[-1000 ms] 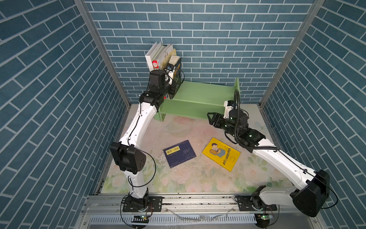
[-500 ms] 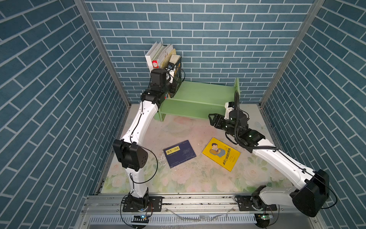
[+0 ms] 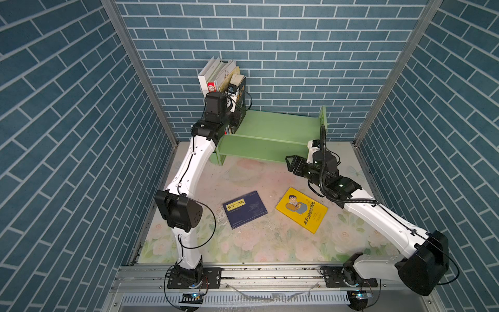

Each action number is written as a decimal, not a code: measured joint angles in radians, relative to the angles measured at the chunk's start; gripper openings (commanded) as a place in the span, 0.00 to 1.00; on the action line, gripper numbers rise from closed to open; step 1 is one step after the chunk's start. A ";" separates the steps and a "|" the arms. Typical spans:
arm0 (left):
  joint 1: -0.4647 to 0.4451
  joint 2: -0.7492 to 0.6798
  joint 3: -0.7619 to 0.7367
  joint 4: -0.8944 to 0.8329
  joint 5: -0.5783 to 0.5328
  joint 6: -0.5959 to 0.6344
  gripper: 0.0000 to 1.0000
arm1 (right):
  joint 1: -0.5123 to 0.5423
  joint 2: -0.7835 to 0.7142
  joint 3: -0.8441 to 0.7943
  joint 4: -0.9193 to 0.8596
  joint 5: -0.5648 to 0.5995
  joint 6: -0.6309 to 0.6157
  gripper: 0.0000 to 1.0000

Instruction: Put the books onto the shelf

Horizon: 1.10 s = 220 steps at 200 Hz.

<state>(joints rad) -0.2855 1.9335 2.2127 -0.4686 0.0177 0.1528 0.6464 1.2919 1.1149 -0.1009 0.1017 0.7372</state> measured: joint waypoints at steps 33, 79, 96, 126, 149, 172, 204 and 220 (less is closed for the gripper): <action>0.000 0.029 0.037 -0.021 -0.014 -0.007 0.08 | -0.003 0.000 0.000 -0.002 0.000 0.000 0.76; 0.000 0.034 0.048 -0.033 -0.025 -0.013 0.08 | -0.008 0.000 0.000 -0.005 0.000 0.003 0.76; 0.000 0.044 0.067 -0.044 -0.026 -0.017 0.08 | -0.010 0.000 0.000 -0.005 0.000 0.009 0.76; 0.000 0.061 0.101 -0.069 -0.029 -0.026 0.08 | -0.014 0.000 0.000 -0.005 0.000 0.018 0.76; 0.000 0.071 0.127 -0.095 -0.029 -0.031 0.08 | -0.015 0.000 0.000 -0.005 0.000 0.018 0.76; 0.000 0.072 0.130 -0.103 -0.030 -0.032 0.08 | -0.017 0.000 0.000 -0.005 0.000 0.018 0.76; 0.000 0.072 0.131 -0.105 -0.035 -0.033 0.14 | -0.019 0.000 0.000 -0.005 0.000 0.019 0.76; 0.000 0.073 0.132 -0.105 -0.038 -0.034 0.17 | -0.019 0.000 0.000 -0.005 0.000 0.019 0.76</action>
<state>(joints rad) -0.2859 2.0068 2.3447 -0.5735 -0.0204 0.1188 0.6273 1.2919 1.1149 -0.1059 0.1013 0.7559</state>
